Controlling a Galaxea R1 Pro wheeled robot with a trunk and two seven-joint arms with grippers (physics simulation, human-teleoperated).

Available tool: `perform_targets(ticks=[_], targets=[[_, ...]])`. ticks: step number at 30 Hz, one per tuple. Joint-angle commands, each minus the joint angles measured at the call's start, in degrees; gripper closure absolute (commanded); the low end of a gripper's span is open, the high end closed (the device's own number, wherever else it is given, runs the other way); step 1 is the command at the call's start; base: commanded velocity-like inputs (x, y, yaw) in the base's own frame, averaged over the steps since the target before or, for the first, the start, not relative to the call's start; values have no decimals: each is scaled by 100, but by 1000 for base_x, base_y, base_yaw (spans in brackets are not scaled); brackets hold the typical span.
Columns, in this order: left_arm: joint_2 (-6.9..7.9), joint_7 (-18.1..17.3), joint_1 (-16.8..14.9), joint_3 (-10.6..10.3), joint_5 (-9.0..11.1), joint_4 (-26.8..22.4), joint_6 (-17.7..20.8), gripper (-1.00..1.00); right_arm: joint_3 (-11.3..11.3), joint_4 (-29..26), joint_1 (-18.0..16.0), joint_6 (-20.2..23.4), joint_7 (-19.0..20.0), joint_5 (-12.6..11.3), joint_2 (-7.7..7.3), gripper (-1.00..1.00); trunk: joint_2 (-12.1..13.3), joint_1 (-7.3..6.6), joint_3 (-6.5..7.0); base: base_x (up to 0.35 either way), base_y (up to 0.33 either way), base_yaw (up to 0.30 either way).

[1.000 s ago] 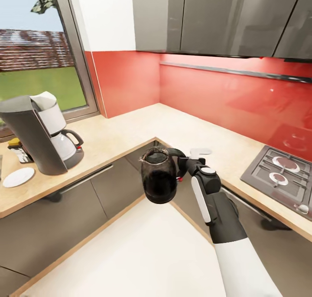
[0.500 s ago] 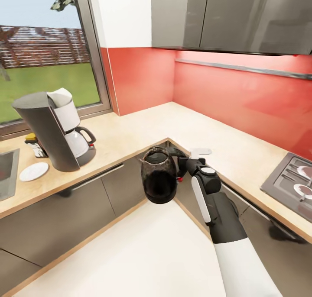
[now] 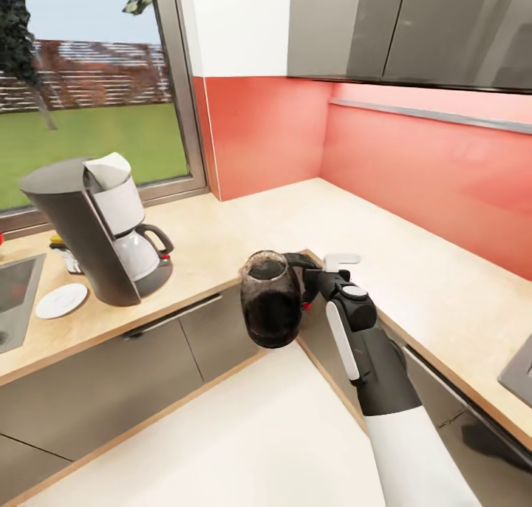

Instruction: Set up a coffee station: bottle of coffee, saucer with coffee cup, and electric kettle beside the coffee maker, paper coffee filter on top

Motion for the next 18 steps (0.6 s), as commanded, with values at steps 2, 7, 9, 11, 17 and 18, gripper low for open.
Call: perform_targets(ticks=[2, 7, 9, 11, 17, 18], targets=[[-80, 263, 2, -65, 46, -10, -5, -100, 8, -6, 4, 22, -33, -28, 0, 100, -10, 6, -9, 297, -198, 243], [-251, 615, 1, -95, 5, -13, -10, -100, 9, -6, 23, 21, -32, -28, 0, 100, -10, 6, -8, 278, -187, 75], [-275, 639, 1, -96, -4, -13, -12, -100, 9, -6, 25, 18, -24, -28, 0, 100, -10, 6, -8, 159, -97, 17], [-320, 654, 1, -101, -9, -13, -13, -100, 12, -6, 27, 16, -14, -26, 0, 100, -10, 6, -8, 65, -40, 7], [-379, 648, 74, -116, -97, 182, 166, -100, -3, -194, 80, 22, 7, 10, 6, 100, -10, 6, -9, 0, 0, 0], [-396, 651, 76, -118, -113, 214, 182, -100, -5, -225, 77, 8, 5, 12, 6, 100, -10, 6, -9, 0, 0, 0]])
